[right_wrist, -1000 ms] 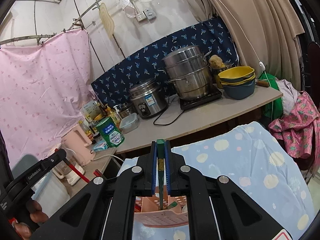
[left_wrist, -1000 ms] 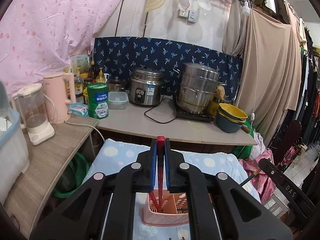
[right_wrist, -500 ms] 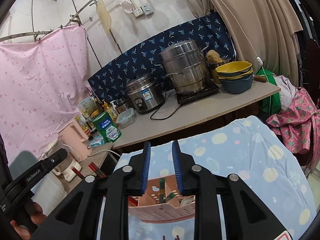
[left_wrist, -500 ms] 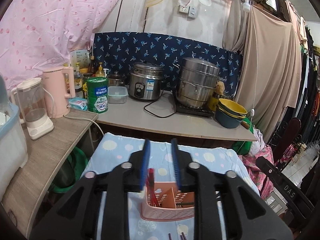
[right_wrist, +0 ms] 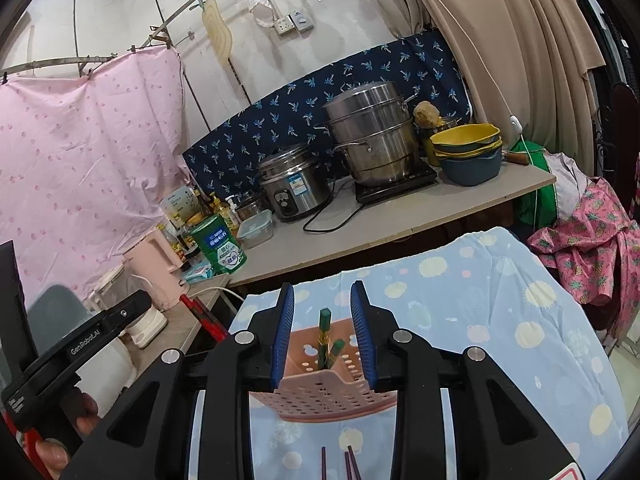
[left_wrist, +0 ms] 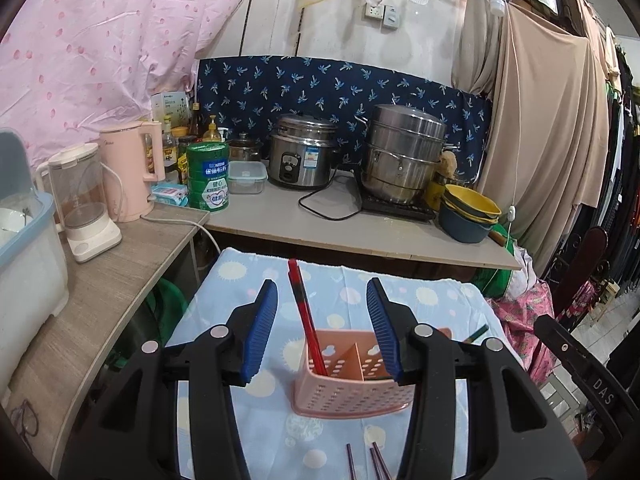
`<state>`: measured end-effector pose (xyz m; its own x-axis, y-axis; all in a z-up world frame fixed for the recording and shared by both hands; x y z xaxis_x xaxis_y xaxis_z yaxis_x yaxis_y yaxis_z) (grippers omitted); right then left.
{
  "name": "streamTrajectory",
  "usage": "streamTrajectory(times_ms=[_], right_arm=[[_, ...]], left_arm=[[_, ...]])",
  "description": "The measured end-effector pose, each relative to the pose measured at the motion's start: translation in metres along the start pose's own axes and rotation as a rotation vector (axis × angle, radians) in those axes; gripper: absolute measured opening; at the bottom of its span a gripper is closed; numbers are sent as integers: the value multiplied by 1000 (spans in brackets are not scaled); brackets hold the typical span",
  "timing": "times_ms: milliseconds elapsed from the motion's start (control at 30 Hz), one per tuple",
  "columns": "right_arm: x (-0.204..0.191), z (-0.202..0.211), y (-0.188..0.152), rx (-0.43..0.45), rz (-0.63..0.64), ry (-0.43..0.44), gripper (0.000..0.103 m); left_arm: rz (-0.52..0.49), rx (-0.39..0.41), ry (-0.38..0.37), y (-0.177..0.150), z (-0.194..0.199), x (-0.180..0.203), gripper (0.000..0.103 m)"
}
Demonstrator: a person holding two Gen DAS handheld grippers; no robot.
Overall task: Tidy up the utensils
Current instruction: 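Carry the green and red chopsticks into the basket and open both tools, then withdraw both open tools from the basket back over the remaining utensils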
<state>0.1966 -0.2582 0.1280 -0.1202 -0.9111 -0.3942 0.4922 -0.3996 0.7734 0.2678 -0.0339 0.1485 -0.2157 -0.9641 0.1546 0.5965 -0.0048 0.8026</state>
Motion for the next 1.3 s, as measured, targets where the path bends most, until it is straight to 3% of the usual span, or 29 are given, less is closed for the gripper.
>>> streamTrajectory(times_ms=[900, 1300], right_arm=[[26, 35, -116, -170, -3, -28, 29], [51, 33, -199, -322, 46, -107, 29]], left_arm=[[-31, -155, 14, -109, 14, 1, 52], [-6, -332, -6, -193, -2, -6, 55]])
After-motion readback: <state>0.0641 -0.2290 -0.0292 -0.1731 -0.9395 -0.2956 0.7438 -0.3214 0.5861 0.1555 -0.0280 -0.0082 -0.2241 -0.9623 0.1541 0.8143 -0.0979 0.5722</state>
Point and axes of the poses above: each gripper's, at about its wrist camera, not at the fingertips, and z roughly against the way its jaws point, x to its right, y to its top, the point moved 6 cm from there along -z, roughly the way its jaws point, and after that the axes turned 8 degrees about -x, right-handed, at the moved point
